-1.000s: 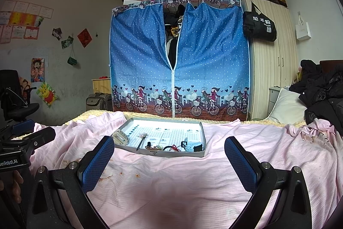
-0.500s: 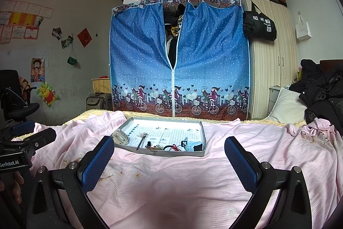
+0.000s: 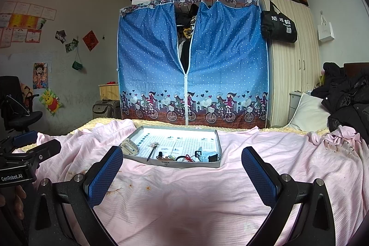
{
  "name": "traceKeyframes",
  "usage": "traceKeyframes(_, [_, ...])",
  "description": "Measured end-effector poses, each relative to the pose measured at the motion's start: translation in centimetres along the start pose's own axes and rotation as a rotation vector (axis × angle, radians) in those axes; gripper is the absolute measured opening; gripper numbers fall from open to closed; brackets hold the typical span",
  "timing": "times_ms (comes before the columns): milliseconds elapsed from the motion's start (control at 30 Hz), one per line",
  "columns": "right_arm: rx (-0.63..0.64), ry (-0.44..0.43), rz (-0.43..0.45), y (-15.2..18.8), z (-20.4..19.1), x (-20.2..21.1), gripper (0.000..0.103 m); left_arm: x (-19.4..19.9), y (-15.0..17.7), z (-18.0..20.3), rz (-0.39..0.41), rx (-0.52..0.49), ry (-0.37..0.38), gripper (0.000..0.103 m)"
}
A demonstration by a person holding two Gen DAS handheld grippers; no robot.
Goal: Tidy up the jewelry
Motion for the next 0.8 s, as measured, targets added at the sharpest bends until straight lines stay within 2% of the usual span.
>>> traceKeyframes(200, [0.001, 0.0, -0.001, 0.0, 0.0, 0.0, 0.103, 0.0, 0.2, 0.0, 0.007, -0.022, -0.035, 0.102])
traceKeyframes(300, [0.0, 0.001, -0.002, 0.0, 0.0, 0.0, 0.103, -0.3, 0.5, -0.2, -0.007, -0.044, -0.115, 0.102])
traceKeyframes(367, [-0.001, 0.001, -0.002, 0.0, 0.1, 0.0, 0.103, -0.5, 0.8, -0.4, -0.027, -0.043, -0.14, 0.102])
traceKeyframes(467, [-0.001, 0.001, -0.004, 0.2, 0.1, 0.0, 0.103, -0.8, 1.0, -0.8, -0.05, -0.022, -0.14, 0.102])
traceKeyframes(800, [-0.003, 0.001, -0.005, 0.1, 0.0, 0.0, 0.103, -0.4, 0.9, -0.8, -0.026, -0.029, -0.143, 0.102])
Point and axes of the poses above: each gripper's, at about its wrist camera, not at the fingertips, and x roughly against the way its jaws point, z to its right, y to its underside, the point moved 8 cm from there along -x, roughly the way its jaws point, and after that the axes turned 4 degrees about x, right-handed, at the moved point
